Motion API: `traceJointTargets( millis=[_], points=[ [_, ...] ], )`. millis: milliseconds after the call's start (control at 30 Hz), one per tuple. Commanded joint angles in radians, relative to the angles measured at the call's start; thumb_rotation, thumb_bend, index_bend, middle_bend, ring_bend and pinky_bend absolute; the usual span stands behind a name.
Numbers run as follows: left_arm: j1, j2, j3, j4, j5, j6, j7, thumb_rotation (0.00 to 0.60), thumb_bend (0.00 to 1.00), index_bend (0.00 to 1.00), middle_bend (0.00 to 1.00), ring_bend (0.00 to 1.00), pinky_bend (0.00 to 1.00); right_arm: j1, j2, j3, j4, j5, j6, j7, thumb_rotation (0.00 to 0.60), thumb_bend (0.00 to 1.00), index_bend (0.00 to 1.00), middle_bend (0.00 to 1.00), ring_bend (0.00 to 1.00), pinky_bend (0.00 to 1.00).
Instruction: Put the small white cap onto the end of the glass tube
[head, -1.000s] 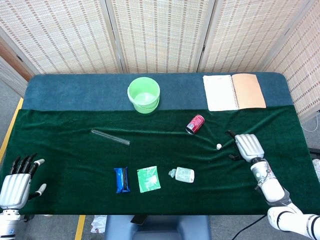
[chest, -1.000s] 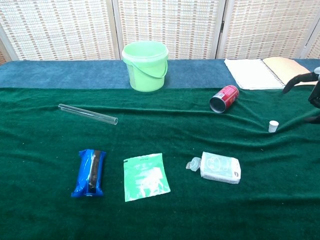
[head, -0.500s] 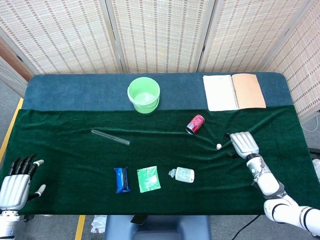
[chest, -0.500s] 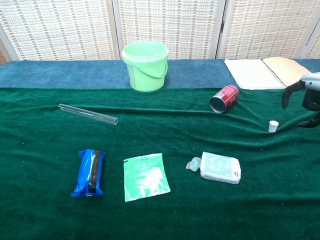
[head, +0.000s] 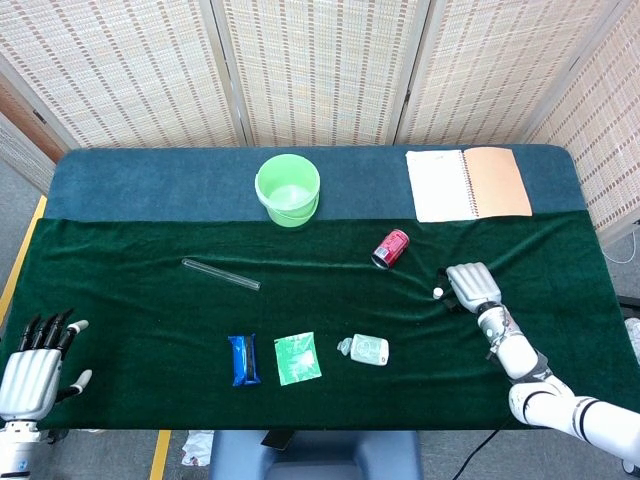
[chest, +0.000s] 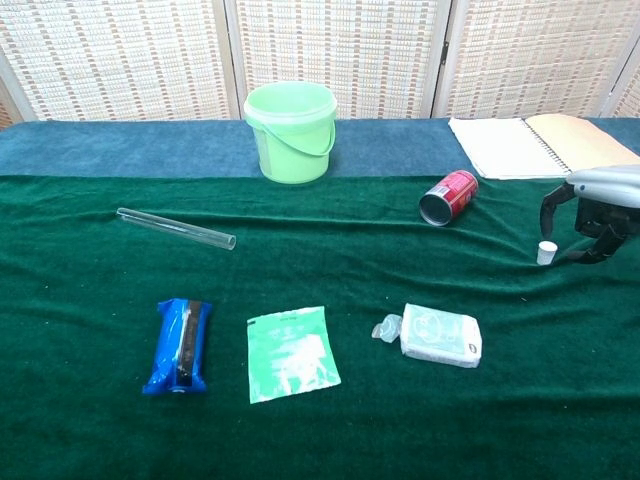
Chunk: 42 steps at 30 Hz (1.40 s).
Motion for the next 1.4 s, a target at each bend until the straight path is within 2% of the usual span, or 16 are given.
traceJointTargets(
  millis=[33,800,1400],
  points=[
    [0.000,-0.001,0.001,0.001,-0.001,-0.002,-0.001,0.600,0.28,0.25,0.12,0.12,0.00,0.005,-0.004,0.002,0.003,0.008,-0.005,-0.002,0.600,0.40,0.41,0.96,1.00,1.00],
    [0.001,-0.006,0.002,0.017,-0.009,-0.011,-0.014,0.600,0.28,0.25,0.12,0.12,0.00,0.029,-0.024,-0.004,0.020,0.063,-0.023,-0.029,0.600,0.44,0.43,0.96,1.00,1.00],
    [-0.002,-0.007,0.001,0.019,-0.016,-0.019,-0.012,0.600,0.28,0.25,0.13,0.12,0.00,0.043,-0.034,-0.011,0.025,0.088,-0.030,-0.043,0.600,0.47,0.49,0.96,1.00,1.00]
  ],
)
